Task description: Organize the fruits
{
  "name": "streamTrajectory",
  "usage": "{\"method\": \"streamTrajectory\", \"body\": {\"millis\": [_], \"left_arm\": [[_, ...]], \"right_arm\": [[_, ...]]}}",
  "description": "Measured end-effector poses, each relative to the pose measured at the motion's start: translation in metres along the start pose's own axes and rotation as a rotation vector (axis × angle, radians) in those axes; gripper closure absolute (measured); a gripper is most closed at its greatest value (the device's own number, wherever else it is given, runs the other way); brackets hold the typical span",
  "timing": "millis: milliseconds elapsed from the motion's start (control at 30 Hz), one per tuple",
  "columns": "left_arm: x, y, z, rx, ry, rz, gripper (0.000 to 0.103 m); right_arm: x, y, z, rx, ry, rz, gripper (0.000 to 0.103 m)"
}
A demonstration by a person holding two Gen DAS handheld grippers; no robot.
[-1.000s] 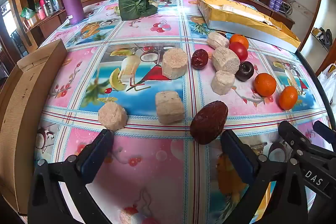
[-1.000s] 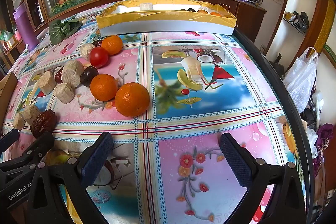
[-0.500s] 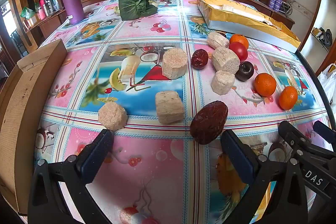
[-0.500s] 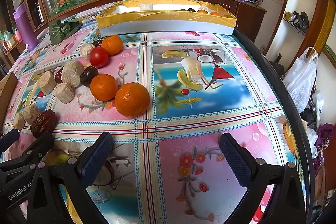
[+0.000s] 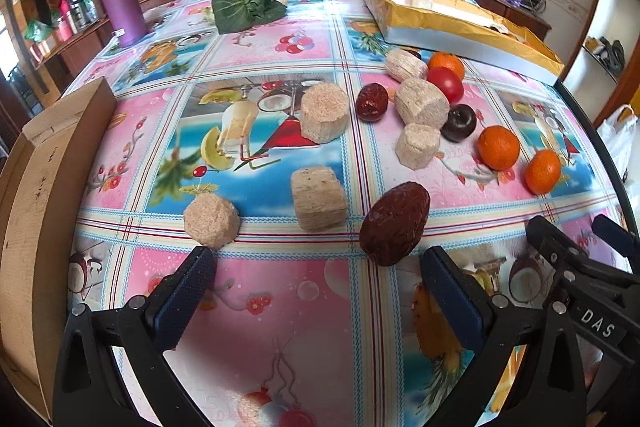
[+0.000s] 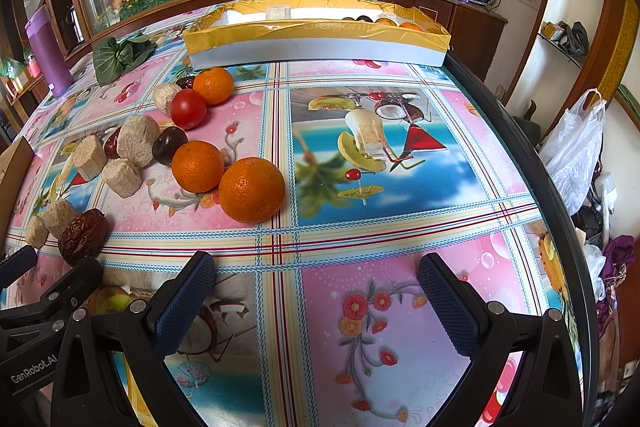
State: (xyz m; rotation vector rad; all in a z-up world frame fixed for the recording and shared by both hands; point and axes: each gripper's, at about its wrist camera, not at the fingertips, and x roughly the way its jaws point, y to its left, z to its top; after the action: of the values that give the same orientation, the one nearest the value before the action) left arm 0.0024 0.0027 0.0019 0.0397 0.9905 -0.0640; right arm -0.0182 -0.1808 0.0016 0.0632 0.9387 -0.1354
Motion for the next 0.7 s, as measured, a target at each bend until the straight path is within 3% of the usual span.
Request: {"method": "streamTrajectory", "body": {"millis": [167,267,333,500,700], "left_arm": [[-0.004,0.005,-0.004,0.058,0.041,-0.067,0.0],[-0.018,0.017,-0.013,0.027,0.026,-0.126,0.001],[-0.031,0.025,-0.016,0.013,0.0,-0.128,0.001],[-0.091,0.068,-0.017,-0.021,-0.176,-0.084,0.001],[-0.16,0.119,-0.014,-0.063,-0.36,0.014,0.001]], "right_arm": [[-0.002,0.003,-0.001,0.029,0.064,-0.013,0.001],[-0.005,0.001,-0.006,0.023,0.067,-0.013,0.001],[-0.006,0.002,-0.005,0.02,0.073,-0.013,0.001],[-0.014,0.004,-0.007,0.053,0.066,0.001,0.001],[-0.069,0.019,-0.007,0.049,-0.093,0.048,0.001]]}}
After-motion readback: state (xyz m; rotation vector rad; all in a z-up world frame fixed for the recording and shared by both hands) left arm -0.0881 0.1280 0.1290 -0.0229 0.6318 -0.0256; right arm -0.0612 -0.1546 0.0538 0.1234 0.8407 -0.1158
